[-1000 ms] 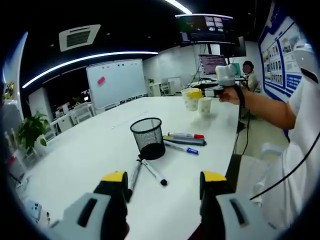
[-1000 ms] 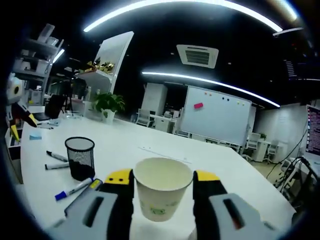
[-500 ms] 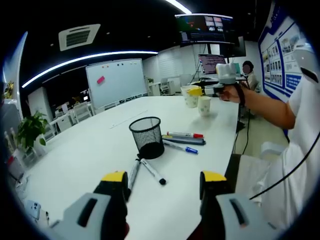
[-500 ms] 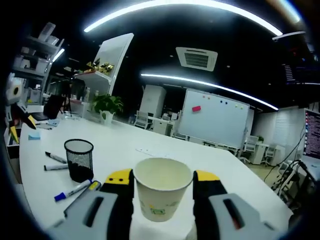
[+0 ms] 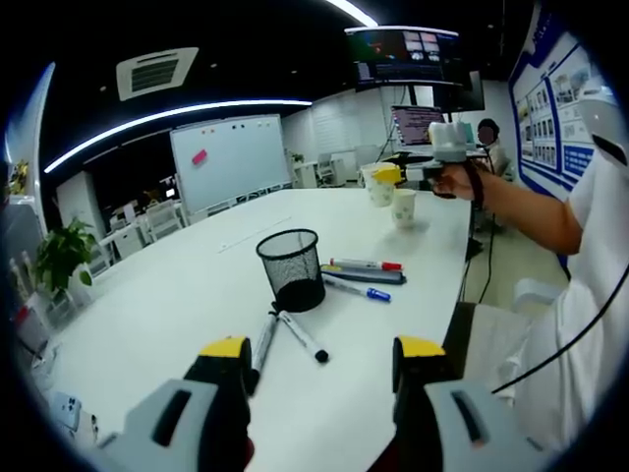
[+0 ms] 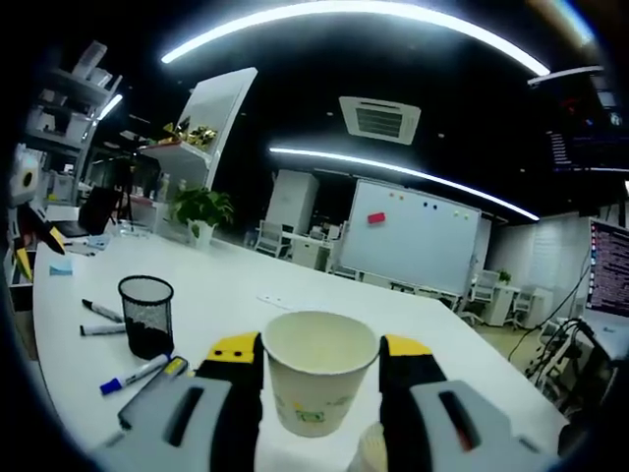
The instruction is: Place the scattered laser pointers and whiteboard markers into the pen holder and stack the scattered paper cups together
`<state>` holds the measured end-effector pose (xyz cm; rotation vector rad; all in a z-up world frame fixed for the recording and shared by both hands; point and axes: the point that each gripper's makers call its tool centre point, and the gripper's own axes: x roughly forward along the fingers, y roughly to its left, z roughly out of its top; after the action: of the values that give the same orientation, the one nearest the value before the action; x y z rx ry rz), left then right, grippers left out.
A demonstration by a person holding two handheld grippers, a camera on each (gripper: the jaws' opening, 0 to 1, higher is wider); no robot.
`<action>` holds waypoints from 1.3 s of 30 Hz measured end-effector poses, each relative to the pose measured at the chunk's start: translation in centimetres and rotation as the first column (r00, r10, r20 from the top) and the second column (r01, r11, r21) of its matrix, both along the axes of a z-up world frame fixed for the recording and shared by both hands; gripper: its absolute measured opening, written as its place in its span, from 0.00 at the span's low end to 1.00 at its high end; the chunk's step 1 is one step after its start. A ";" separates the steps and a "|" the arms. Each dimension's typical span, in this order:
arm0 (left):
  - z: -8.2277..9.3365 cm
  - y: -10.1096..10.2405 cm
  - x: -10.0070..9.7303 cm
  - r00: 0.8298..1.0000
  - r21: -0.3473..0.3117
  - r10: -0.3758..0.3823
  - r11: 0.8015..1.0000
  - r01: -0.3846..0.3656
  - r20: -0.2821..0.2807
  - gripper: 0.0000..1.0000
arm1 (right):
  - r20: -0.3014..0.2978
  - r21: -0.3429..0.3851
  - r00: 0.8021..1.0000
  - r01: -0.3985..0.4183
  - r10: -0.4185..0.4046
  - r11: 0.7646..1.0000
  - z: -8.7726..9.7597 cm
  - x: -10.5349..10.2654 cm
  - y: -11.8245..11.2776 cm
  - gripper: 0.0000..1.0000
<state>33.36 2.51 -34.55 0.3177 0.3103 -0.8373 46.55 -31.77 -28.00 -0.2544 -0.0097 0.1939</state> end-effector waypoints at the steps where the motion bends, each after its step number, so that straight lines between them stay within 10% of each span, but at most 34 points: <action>1: 0.0 0.0 0.0 1.000 -0.001 0.000 1.000 0.000 0.000 0.59 | 0.001 0.000 1.000 0.004 -0.004 1.000 0.0 0.0 -0.1 0.47; 39: 0.4 0.2 -0.3 1.000 -0.011 -0.003 1.000 0.003 0.008 0.59 | 0.053 0.093 0.988 0.139 -0.145 0.986 1.6 -0.3 -4.8 0.47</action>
<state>33.04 2.75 -34.18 0.3115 0.2979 -0.8402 46.26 -36.56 -26.42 -0.1713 -0.0590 0.0438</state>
